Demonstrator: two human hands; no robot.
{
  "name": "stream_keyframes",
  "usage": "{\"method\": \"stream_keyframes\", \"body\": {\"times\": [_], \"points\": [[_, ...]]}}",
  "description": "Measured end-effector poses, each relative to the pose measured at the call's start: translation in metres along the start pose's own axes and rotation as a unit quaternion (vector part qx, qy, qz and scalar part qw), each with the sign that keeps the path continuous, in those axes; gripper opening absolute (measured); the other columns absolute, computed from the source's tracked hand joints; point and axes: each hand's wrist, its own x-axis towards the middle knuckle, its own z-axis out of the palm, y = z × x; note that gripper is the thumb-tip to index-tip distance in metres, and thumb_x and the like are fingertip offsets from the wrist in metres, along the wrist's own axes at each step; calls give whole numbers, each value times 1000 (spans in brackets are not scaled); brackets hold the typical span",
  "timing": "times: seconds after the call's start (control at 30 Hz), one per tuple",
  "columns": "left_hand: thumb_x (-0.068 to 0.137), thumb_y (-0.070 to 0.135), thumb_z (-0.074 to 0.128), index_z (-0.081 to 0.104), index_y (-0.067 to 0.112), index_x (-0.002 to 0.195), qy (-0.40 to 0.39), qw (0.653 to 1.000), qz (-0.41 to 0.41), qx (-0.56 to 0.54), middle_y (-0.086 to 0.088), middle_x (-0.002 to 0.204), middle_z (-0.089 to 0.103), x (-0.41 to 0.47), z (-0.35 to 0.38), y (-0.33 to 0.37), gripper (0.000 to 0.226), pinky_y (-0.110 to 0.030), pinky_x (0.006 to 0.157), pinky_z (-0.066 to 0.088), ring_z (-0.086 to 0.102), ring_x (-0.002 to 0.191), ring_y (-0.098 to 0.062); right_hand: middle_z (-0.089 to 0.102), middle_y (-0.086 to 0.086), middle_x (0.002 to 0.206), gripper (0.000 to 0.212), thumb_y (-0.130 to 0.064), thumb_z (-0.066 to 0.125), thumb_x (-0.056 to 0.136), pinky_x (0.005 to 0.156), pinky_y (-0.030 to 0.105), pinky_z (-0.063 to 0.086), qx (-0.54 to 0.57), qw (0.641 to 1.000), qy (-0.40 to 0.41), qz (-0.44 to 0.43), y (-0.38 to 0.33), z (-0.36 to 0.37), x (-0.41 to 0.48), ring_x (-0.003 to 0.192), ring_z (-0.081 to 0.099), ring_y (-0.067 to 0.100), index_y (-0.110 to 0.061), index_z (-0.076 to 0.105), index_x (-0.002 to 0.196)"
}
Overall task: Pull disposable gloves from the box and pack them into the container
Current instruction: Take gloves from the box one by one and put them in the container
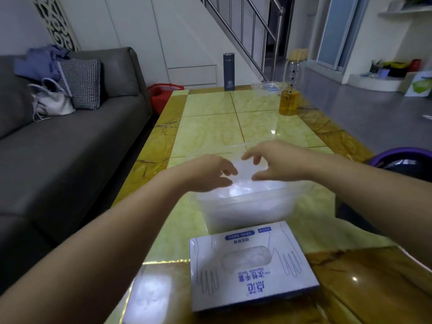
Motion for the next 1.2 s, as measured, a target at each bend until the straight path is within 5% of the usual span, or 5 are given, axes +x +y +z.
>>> {"method": "stream_keyframes", "body": {"times": [0.17,0.37,0.83,1.0,1.2], "points": [[92,16,58,65,25,108,165,978,37,-121,18,95,61,-65,12,7,19,-5,72,45,58,84,4,57,-19,87,19,-31,63,90,62,7,37,15,992,24,-126,-36,10,-67,71,48,-14,-28,68,107],[86,31,68,60,24,121,23,996,29,-87,4,116,60,-99,62,27,37,-19,86,46,58,104,-10,53,-4,119,33,-39,54,93,74,28,40,-99,984,-106,-104,-45,78,-83,105,54,17,-30,60,125],[74,51,73,43,21,135,-45,996,-42,-72,5,122,49,-101,79,40,74,-27,91,42,48,108,-14,60,-6,89,13,-22,59,93,76,26,40,110,944,297,-94,-53,-16,-93,87,53,12,-11,67,94],[80,45,71,49,43,121,-81,904,40,-418,31,116,60,-121,46,34,47,-17,92,44,55,111,9,57,-13,92,11,-23,60,92,71,-2,31,124,964,231,-52,-41,-17,-110,89,49,3,-17,67,98],[59,69,73,47,19,138,-89,752,73,-649,0,141,51,-125,29,32,97,-37,105,42,48,129,-19,58,-11,96,13,-25,61,91,88,24,38,111,974,191,-58,-50,-6,-111,96,49,7,-20,69,99]]}}
